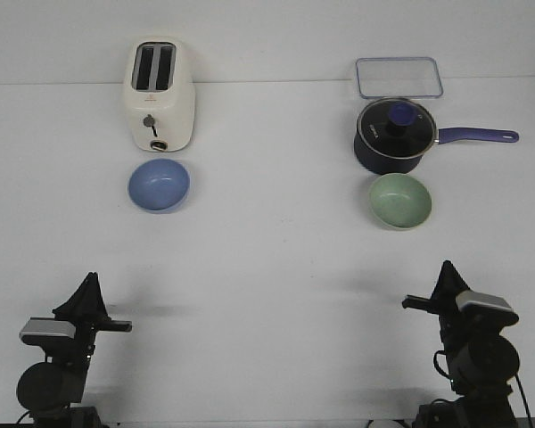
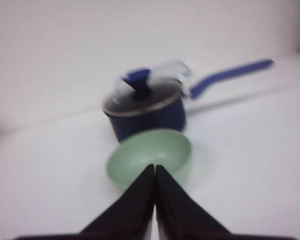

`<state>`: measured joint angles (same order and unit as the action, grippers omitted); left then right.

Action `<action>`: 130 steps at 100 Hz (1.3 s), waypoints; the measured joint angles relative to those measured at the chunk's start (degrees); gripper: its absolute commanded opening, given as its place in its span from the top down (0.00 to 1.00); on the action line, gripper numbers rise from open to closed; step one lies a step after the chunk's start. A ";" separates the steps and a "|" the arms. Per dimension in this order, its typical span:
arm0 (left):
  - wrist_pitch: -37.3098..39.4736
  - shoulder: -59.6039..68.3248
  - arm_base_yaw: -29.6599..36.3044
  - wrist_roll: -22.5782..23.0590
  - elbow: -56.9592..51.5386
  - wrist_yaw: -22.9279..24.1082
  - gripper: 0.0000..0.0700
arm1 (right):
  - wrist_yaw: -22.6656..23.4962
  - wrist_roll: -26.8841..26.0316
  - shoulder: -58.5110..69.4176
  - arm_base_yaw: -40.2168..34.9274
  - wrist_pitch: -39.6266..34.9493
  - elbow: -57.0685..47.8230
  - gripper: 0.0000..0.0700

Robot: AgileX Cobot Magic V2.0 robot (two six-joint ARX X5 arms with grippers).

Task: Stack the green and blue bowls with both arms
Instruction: 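Reach the right gripper forward to the rim of the pale green bowl, then grip the green bowl rim and drag it toward the robot's center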

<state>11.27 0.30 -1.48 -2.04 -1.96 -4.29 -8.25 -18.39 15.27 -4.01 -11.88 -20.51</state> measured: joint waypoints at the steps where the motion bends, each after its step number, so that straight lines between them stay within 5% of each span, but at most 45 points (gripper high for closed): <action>1: 0.00 0.00 0.00 0.00 0.00 0.00 0.98 | -0.07 -0.02 0.98 0.02 -0.48 -0.61 1.00; 7: 0.00 0.00 0.00 -0.02 0.00 0.00 0.98 | 0.48 -0.04 7.21 0.48 -2.82 -4.28 0.94; 23: 0.00 0.00 0.00 -0.02 0.00 0.00 0.98 | 1.31 0.63 24.20 2.08 -4.79 -13.88 0.45; 49: 0.00 0.00 0.00 0.00 0.00 0.00 0.98 | 5.70 4.02 49.68 6.32 -5.68 -27.04 0.29; 86: 0.00 0.00 0.00 -0.02 0.00 0.00 0.98 | 7.43 6.86 75.19 10.88 -5.64 -41.57 0.33; 94: 0.00 0.00 0.00 0.00 0.00 0.00 0.98 | 8.76 7.19 78.25 11.21 -5.62 -42.99 0.47; 112: 0.00 0.00 0.00 -0.02 0.00 0.00 0.98 | 11.69 7.56 80.61 12.00 -7.15 -43.56 0.98; 130: 0.00 0.00 0.00 -0.02 0.00 0.00 0.98 | 15.41 7.67 79.34 12.28 -8.52 -43.78 1.00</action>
<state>11.27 0.30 -1.48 -2.07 -1.96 -4.29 7.16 -10.72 94.61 8.27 -20.40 -64.29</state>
